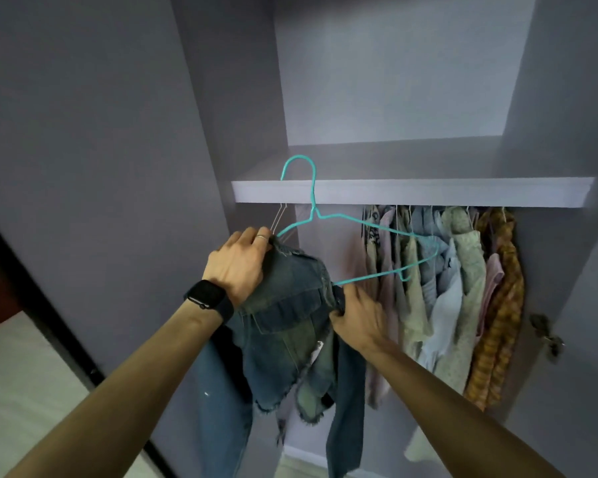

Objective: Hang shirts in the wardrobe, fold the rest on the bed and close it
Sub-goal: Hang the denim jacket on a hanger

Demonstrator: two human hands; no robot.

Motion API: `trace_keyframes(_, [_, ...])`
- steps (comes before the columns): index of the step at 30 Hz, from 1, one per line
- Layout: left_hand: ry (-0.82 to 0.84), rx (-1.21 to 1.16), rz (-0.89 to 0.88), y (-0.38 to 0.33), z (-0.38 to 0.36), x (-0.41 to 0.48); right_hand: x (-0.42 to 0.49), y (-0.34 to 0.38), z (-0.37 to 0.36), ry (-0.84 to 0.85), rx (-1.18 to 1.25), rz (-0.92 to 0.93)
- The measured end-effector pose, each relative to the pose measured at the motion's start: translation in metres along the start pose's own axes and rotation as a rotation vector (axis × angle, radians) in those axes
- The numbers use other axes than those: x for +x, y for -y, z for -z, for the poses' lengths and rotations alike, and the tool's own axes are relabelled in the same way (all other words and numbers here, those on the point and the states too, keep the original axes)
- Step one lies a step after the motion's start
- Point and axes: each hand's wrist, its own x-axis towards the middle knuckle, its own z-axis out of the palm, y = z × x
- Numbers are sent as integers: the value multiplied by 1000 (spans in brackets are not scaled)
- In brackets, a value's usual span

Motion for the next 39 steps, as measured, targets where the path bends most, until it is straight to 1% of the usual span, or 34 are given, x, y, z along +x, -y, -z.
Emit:
trace_keyframes(5, [22,2,-29,2,-16,-4,-13,-18,1,34,-30,12])
trace_keyframes(9, [21,-1,-23,4,-23,0,-29,-38,5,71,221,-17])
trace_keyframes(11, [19,-4,-48,4,-29,-3,-40,-48,8,92,258,-49])
trace_keyframes(12, [18,-5,-70,3,-32,-5,-44,-55,10,115,267,-96])
trace_keyframes(14, [34,-9,-103,-1,-40,-9,-51,-67,21,208,240,-217])
trace_keyframes(17, [80,-30,-94,-5,-51,-13,-60,-88,34,339,105,-278])
trace_keyframes(19, [95,-56,-94,-8,-56,-14,-66,-103,42,355,21,-305])
trace_keyframes(21, [90,-70,-109,-10,-59,-15,-68,-117,49,335,36,-384])
trace_keyframes(23, [88,-90,-119,-10,-63,-17,-67,-128,56,304,168,-515])
trace_keyframes(27, [136,-114,-155,-10,-69,-20,-62,-149,67,40,770,-837])
trace_keyframes(28, [145,-115,-158,-10,-70,-20,-61,-153,69,6,882,-874])
trace_keyframes(30, [154,-130,-146,-8,-71,-20,-58,-158,75,13,962,-849])
trace_keyframes(32, [155,-136,-136,-5,-71,-18,-58,-160,82,33,915,-755])
trace_keyframes(33, [155,-134,-131,-2,-72,-18,-60,-158,84,36,845,-691])
trace_keyframes(34, [149,-130,-128,0,-70,-15,-59,-159,87,22,720,-597])
trace_keyframes(37, [141,-108,-121,7,-67,-11,-58,-156,91,48,111,-231])
trace_keyframes(38, [136,-102,-118,10,-65,-10,-57,-155,93,81,1,-176])
trace_keyframes(39, [129,-95,-114,13,-64,-9,-56,-154,95,126,-24,-176])
